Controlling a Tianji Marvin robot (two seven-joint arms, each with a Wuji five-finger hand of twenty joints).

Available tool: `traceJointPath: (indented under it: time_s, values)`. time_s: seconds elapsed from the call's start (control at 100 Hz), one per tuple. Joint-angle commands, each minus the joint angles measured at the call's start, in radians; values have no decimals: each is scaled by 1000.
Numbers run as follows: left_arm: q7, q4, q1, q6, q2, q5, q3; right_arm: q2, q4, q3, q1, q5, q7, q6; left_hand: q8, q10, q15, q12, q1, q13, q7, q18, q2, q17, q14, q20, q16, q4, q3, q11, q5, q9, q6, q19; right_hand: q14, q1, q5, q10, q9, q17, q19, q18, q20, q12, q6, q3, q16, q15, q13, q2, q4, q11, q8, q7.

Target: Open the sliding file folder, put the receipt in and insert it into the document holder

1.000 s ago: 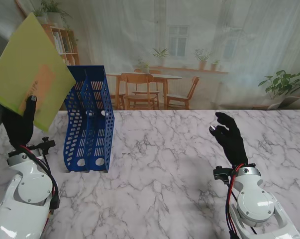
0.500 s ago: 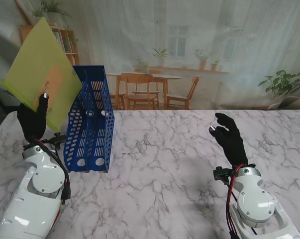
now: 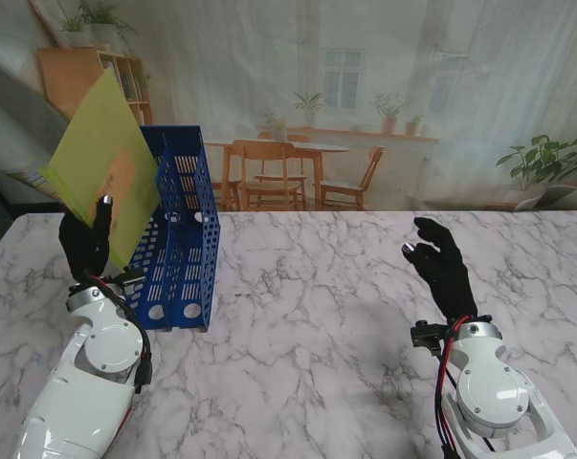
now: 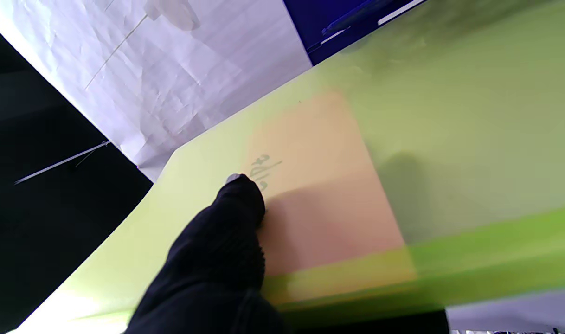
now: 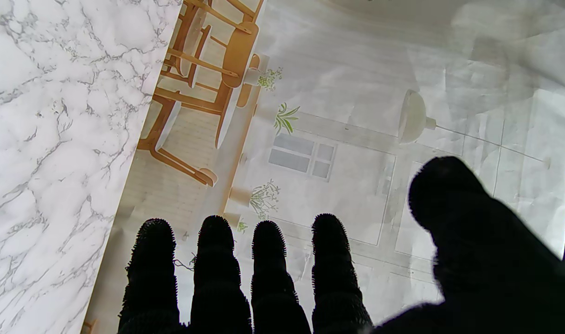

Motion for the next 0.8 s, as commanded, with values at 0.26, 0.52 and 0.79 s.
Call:
traceJointPath:
  time_s: [0.26,0.52,0.79]
  values:
    - [-23,65,-16,3,-16,-38,30,-1,2,0,-5,-10,0,3,-22,13,-43,-11,-20,-123,-132,-60,116,-108,20,40,7,47,-191,-28,-71,-134,42,-85,-31,27,-4,-5,-6,-3,7,-48,19,5,9,-20,-6,-6,-5,12,19,19,-11,3]
    - [-28,57,-25,-4,-18,-52,39,-1,3,0,-5,-10,-1,-1,-4,8,-39,-12,64,-75,-119,-54,131,-62,9,54,5,22,-174,-25,-30,-85,33,-69,-33,30,-5,-4,-7,-3,8,-48,18,5,9,-16,-6,-4,-5,16,18,20,-9,4]
    - [-72,63,-24,-18,-11,-66,45,-2,1,3,-8,-8,-4,-7,-51,-18,-60,-10,-124,-220,-190,-79,113,-206,17,60,9,49,-193,-26,-120,-225,27,-136,-34,27,-4,-7,-4,-4,9,-48,17,6,9,-15,-6,-3,-4,19,17,20,-8,4]
